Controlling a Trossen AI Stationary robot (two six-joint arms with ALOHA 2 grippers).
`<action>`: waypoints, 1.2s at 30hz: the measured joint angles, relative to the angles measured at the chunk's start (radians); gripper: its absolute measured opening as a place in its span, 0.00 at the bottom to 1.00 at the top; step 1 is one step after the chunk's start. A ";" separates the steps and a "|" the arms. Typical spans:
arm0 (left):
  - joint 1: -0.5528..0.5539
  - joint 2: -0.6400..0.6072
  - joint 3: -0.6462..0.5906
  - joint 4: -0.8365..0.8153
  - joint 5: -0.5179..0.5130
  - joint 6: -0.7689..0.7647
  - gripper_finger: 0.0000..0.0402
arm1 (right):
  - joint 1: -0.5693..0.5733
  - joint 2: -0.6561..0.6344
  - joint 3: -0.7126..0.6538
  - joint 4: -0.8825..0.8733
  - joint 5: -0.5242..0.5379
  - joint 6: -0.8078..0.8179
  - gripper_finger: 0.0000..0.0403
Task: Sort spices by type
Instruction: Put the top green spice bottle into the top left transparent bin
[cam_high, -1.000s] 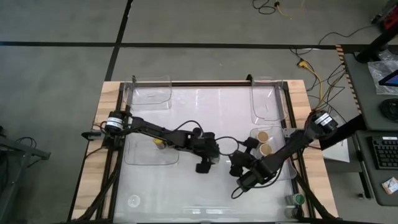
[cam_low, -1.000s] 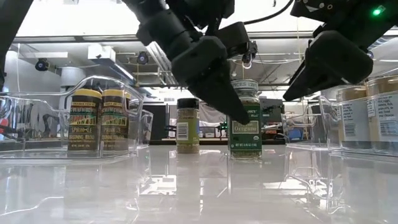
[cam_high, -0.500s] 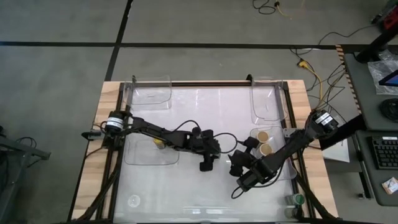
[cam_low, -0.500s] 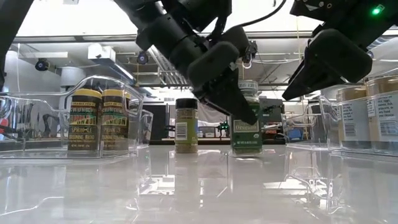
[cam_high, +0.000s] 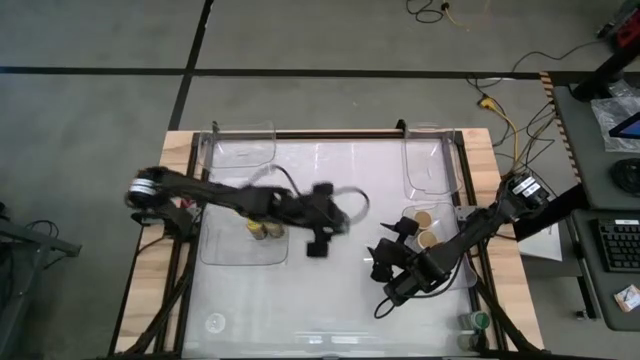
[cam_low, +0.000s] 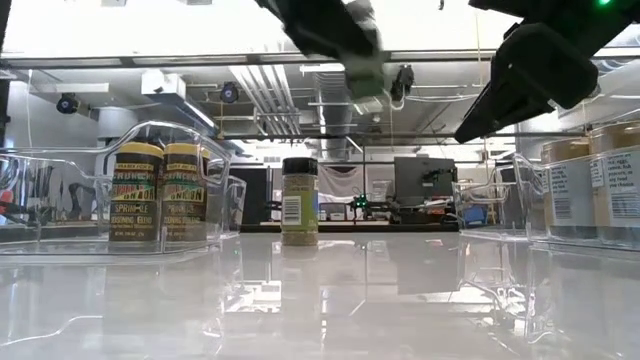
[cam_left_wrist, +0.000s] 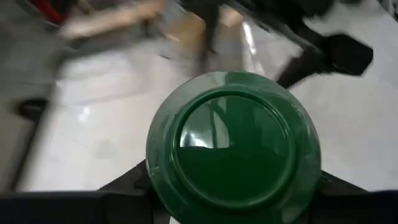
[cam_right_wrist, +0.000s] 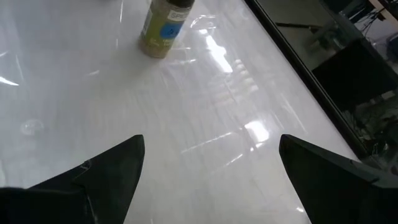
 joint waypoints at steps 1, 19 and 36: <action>0.017 -0.048 -0.015 -0.012 -0.003 0.017 0.45 | 0.000 0.000 -0.002 -0.001 0.000 0.006 0.90; 0.915 -0.439 -0.474 0.019 0.234 0.151 0.45 | -0.023 0.012 -0.013 0.018 0.058 -0.063 0.90; 1.047 -0.236 -0.404 -0.067 0.413 0.294 0.45 | -0.248 -0.261 -0.029 0.020 0.078 -0.417 0.90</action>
